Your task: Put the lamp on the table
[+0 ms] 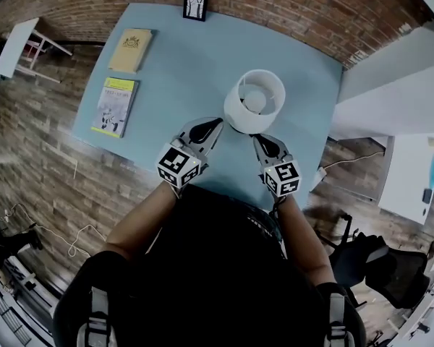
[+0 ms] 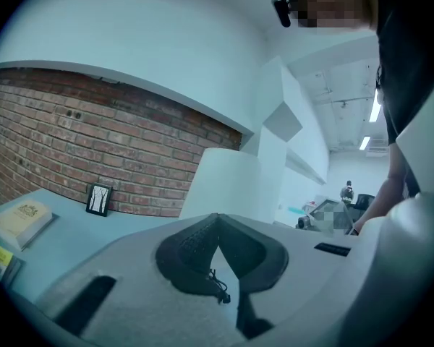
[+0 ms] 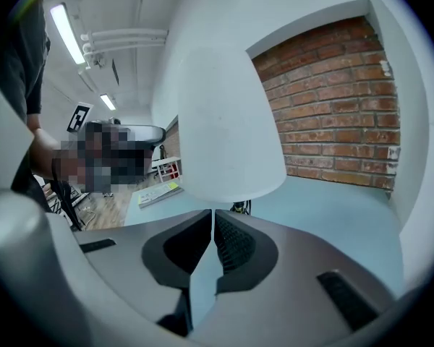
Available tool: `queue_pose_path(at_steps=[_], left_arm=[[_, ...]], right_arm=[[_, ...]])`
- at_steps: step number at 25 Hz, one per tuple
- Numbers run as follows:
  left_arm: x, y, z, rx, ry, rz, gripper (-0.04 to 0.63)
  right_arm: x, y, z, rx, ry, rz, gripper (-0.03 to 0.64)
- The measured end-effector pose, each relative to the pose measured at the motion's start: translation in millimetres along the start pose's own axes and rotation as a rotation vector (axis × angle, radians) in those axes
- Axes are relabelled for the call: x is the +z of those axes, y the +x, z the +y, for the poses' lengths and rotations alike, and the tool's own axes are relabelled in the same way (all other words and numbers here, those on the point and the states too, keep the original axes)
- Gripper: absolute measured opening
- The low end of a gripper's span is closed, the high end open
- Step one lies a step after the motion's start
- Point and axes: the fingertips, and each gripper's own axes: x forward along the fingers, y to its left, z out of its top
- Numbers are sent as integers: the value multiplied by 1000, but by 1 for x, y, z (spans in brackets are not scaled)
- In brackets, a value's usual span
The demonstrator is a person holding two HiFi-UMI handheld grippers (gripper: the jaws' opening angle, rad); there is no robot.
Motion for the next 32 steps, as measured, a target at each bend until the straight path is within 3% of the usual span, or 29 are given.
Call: queue_pose_path(at_steps=[14, 32], left_arm=[[25, -30, -28, -10, 68, -36, 9], [49, -116, 8, -37, 102, -76, 9]], right_arm=[[46, -35, 19, -8, -48, -102, 17], [92, -18, 92, -85, -67, -161, 17]])
